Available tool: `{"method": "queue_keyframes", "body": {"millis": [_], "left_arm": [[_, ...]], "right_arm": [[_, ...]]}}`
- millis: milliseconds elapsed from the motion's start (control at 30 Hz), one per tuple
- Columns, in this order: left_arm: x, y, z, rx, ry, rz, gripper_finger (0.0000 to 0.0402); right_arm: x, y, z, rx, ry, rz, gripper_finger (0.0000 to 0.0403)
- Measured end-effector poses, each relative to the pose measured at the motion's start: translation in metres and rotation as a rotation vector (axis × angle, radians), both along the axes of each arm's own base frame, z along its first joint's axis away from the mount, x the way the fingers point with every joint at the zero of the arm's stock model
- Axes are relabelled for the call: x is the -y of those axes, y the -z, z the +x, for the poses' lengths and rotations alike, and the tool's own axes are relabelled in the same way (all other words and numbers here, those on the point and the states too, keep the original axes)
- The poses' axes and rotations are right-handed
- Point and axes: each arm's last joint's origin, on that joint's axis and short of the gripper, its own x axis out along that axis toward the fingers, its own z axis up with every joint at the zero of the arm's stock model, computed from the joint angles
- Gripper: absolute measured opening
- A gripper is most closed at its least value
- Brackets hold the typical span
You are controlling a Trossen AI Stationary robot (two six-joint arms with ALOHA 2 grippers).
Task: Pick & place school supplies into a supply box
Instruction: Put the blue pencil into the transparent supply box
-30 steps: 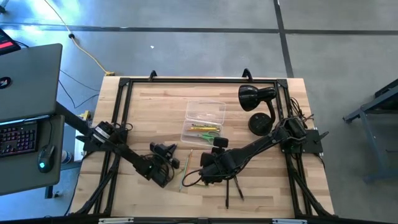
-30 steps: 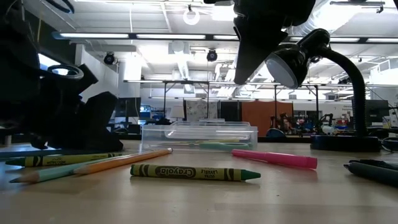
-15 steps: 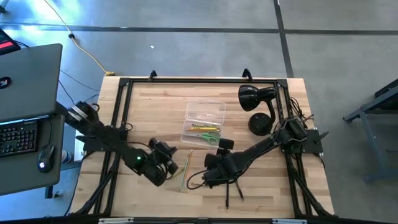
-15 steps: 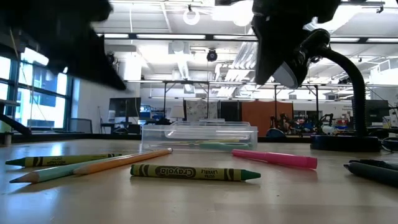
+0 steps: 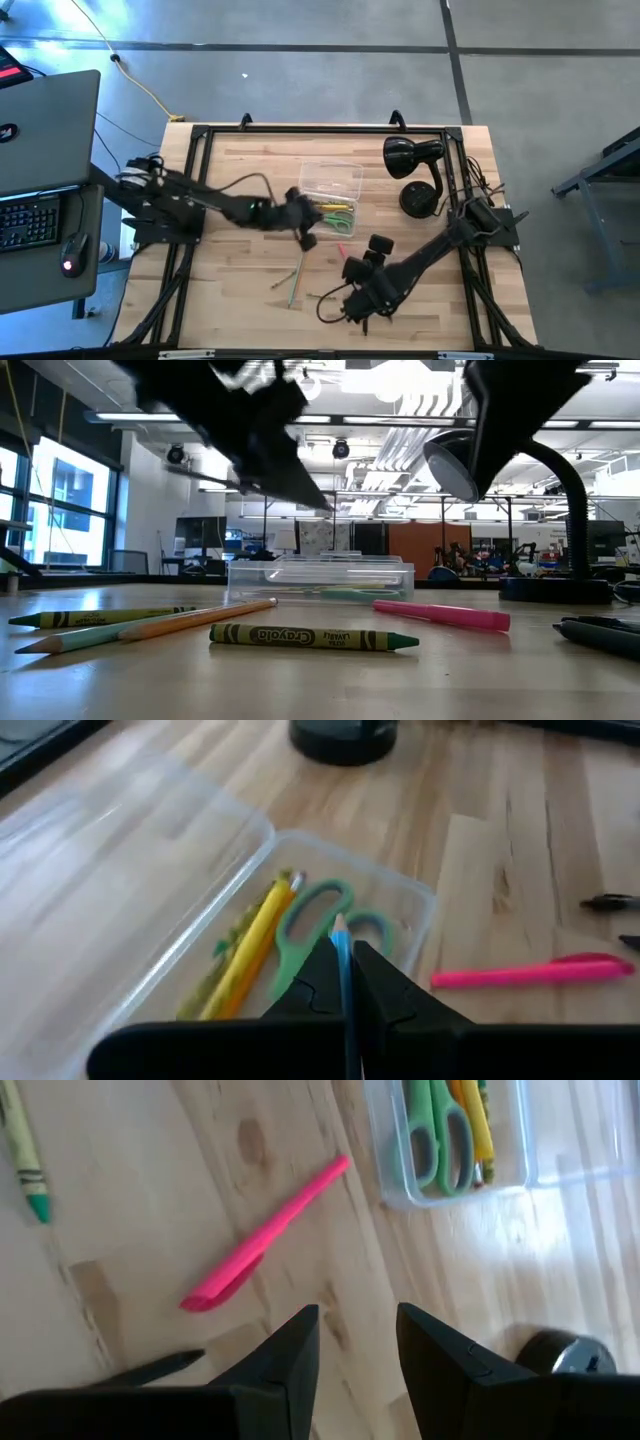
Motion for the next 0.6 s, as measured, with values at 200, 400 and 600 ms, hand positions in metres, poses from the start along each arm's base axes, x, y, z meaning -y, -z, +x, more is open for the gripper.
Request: {"method": "queue_keyframes", "body": {"millis": [200,400,600], "left_arm": [[-0.038,0.029,0.024,0.009,0.101,-0.032,0.0029],[-0.06,0.06,0.031,-0.022,0.121,-0.095,0.0057],[-0.058,0.061,0.049,-0.007,0.184,-0.057,0.0072]], "right_arm": [[-0.015,0.0,-0.01,0.042,0.021,0.003,0.0115],[-0.021,-0.001,-0.014,0.083,0.045,-0.001,0.0115],[-0.022,0.0,-0.014,0.094,0.053,0.006,0.0115]]}}
